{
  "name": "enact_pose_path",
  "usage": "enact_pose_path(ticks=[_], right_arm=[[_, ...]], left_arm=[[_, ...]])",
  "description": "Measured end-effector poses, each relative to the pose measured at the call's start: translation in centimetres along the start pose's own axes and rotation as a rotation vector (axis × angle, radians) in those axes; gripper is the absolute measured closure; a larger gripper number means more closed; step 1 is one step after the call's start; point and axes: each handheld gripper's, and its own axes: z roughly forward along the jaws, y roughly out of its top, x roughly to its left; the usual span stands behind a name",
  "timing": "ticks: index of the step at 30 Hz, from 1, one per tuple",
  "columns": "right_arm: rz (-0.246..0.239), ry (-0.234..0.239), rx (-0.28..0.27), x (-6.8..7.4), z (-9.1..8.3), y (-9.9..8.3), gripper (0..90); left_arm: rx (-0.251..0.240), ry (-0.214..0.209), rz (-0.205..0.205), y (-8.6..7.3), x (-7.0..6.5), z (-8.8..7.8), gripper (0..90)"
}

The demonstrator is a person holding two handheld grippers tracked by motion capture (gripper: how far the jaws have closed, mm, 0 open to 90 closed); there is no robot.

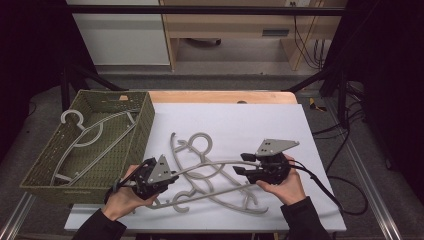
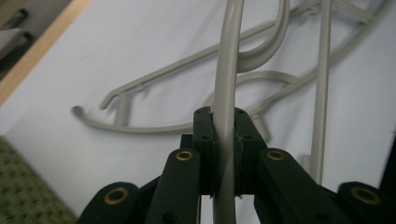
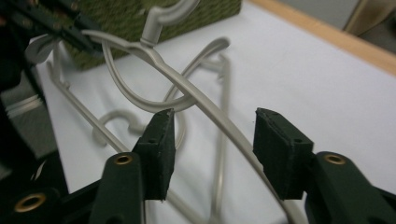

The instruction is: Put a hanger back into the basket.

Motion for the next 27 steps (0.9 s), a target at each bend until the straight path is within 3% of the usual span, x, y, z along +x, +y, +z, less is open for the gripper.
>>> enact_pose_path(ticks=[4,7,10,15,19,27], right_arm=[[0.051,-0.045,-0.120,-0.7,-1.8,-0.1,41.1],[0.076,-0.063,-0.158,-1.0,-2.7,-0.5,36.5],[0.095,-0.083,-0.172,-1.3,-3.2,-1.1,31.3],[0.139,-0.123,-0.196,-2.0,-3.3,-2.5,22.4],[0.171,-0.153,-0.199,-2.3,-3.1,-3.5,14.7],[0.179,-0.172,-0.181,-2.5,-2.9,-4.1,12.3]], left_arm=[[-0.013,0.063,-0.054,0.4,1.4,-1.6,82.6],[-0.053,0.105,-0.075,0.9,2.3,-3.2,82.6],[-0.088,0.157,-0.086,1.3,3.8,-5.0,82.6],[-0.137,0.212,-0.152,0.9,6.1,-6.8,82.5],[-0.143,0.254,-0.196,-0.1,8.2,-8.0,82.5],[-0.136,0.348,-0.258,-2.8,12.3,-10.1,82.5]])
